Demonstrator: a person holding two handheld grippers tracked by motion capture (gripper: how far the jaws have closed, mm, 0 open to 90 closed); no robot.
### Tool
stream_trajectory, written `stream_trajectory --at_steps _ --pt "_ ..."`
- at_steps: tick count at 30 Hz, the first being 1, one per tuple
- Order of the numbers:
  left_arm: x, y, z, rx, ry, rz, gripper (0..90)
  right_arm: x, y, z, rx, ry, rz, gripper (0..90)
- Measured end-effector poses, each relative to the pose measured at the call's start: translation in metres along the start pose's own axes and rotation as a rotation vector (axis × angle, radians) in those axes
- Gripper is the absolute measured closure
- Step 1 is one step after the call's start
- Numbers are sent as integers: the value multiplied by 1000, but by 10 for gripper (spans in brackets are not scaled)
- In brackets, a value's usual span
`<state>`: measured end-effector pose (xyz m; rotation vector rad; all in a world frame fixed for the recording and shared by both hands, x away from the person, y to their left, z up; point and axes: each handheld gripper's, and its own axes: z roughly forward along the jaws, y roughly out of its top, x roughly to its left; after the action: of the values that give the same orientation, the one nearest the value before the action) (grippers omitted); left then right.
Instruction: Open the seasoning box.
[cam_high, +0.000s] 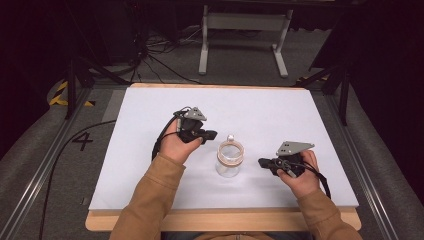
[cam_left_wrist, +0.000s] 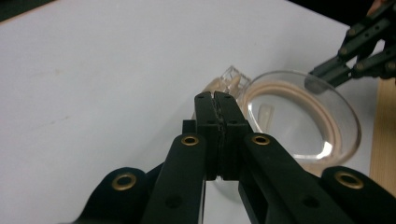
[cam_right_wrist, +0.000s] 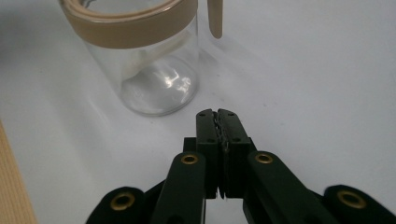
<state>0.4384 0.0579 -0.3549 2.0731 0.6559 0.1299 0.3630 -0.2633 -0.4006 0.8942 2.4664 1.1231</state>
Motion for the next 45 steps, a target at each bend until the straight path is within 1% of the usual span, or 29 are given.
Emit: stream_trajectory --at_steps 2,4,7,9,11,12,15,16,18,21,24,29,32,36,42,45 --pt "2 1 5 -13 -20 1 896 2 -2 -1 1 -2 1 888" --pt "1 3 12 -42 -34 -10 896 4 -4 -2 4 -3 0 888" --pt "-1 6 21 -68 -52 -5 896 7 -8 -5 5 -9 4 888" --pt "-1 8 25 -69 -59 7 896 8 -10 -8 5 -14 9 888" --pt "-2 9 31 -73 -68 7 896 10 -12 -10 4 -18 13 887" --pt "-2 10 33 -63 -70 7 896 10 -13 -11 6 -19 13 886" --pt "0 11 37 -75 -69 6 896 12 -14 -12 5 -21 15 883" --pt "0 11 37 -75 -69 6 896 12 -14 -12 5 -21 15 883" --pt "0 10 39 -81 -70 -10 896 14 -15 -11 1 -18 16 883" --pt "2 10 41 -76 -66 -3 895 16 -13 -7 -7 -10 13 881" --pt "2 9 42 -77 -67 -8 895 21 -7 -1 -27 8 7 878" --pt "1 10 42 -78 -84 4 895 24 1 6 -47 37 9 877" --pt "1 10 42 -77 -85 12 893 25 3 7 -60 48 14 878" --pt "0 10 42 -74 -84 10 895 26 8 6 -80 67 23 881" --pt "2 10 42 -74 -91 16 897 29 13 6 -100 77 21 885" --pt "2 10 43 -78 -91 12 897 30 15 5 -111 83 23 886"
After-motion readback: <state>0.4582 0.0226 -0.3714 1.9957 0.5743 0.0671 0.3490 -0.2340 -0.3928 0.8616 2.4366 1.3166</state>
